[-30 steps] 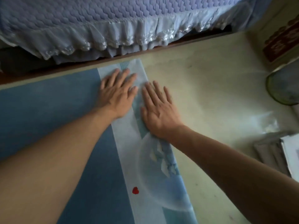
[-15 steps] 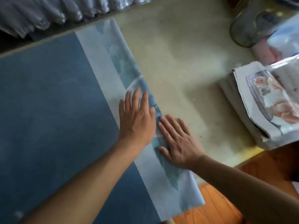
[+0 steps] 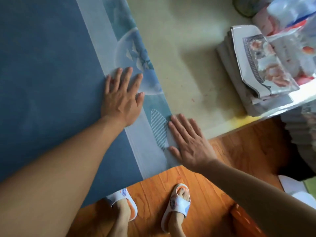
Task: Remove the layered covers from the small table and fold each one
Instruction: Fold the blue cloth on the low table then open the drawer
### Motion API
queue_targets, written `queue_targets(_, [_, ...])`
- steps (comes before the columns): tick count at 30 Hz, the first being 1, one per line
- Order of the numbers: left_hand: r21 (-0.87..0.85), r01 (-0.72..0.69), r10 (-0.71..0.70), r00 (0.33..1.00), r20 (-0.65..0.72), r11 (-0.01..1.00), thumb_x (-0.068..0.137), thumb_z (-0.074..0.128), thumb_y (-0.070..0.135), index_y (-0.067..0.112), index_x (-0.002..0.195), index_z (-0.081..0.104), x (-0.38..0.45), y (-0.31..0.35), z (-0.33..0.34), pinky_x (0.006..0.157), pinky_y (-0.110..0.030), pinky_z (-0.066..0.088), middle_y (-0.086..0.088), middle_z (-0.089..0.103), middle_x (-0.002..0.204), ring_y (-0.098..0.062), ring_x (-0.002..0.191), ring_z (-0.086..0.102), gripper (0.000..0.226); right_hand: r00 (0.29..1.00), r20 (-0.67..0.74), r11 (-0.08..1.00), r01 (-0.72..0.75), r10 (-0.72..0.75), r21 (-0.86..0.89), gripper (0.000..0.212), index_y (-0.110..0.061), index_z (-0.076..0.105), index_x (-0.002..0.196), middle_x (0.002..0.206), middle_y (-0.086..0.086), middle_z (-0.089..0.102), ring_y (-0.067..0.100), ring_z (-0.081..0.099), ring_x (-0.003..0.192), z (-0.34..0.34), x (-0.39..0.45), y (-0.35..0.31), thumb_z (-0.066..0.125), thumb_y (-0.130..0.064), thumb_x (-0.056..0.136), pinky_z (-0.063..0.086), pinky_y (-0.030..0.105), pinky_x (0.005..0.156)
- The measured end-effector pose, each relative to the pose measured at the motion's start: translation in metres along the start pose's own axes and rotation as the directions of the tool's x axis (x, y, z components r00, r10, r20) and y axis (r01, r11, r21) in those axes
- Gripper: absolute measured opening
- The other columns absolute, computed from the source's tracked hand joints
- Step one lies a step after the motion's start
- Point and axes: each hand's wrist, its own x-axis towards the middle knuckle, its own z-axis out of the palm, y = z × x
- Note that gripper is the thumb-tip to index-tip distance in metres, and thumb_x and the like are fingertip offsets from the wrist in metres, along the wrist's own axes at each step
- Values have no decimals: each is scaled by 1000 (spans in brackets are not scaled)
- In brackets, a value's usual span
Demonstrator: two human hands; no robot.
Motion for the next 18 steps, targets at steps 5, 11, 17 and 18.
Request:
queue_targets(5, [-137,245,-253,967,-38,960,98,47,36,16,149,43,-44,46,-25,114,-54,29,-20,36,156,-42,143,34,55,1000,-8,1000,22,-22,0,76,-8,21,159,167,9,12,30,4,155,1,-2,2,23,-59,102,12,53,124])
queue_targets(11, [-743,662,-573,650,499,103,92,60,15,20,104,64,-244,133,-41,83,-21,48,7,64,100,-13,98,60,13,942,93,931,333,-322,-149,86,-16,12,161,166,20,4,40,3,153,-5,-5,43,26,-71,97,14,56,122])
queue_targets(17, [-428,89,-373,353,858,-899,102,54,32,15,139,56,-276,88,-12,112,-45,40,-11,64,135,-28,128,57,41,936,115,919,350,-334,-179,85,-20,4,161,167,18,0,39,0,154,-9,-3,50,26,-70,96,12,54,123])
queue_targets(18, [-462,-5,-437,334,835,-887,100,59,33,16,137,58,-271,83,-12,110,-45,44,-9,66,133,-26,125,61,41,944,107,931,325,-311,-164,85,-20,4,161,167,18,1,39,0,154,-11,-6,45,34,-67,97,12,55,124])
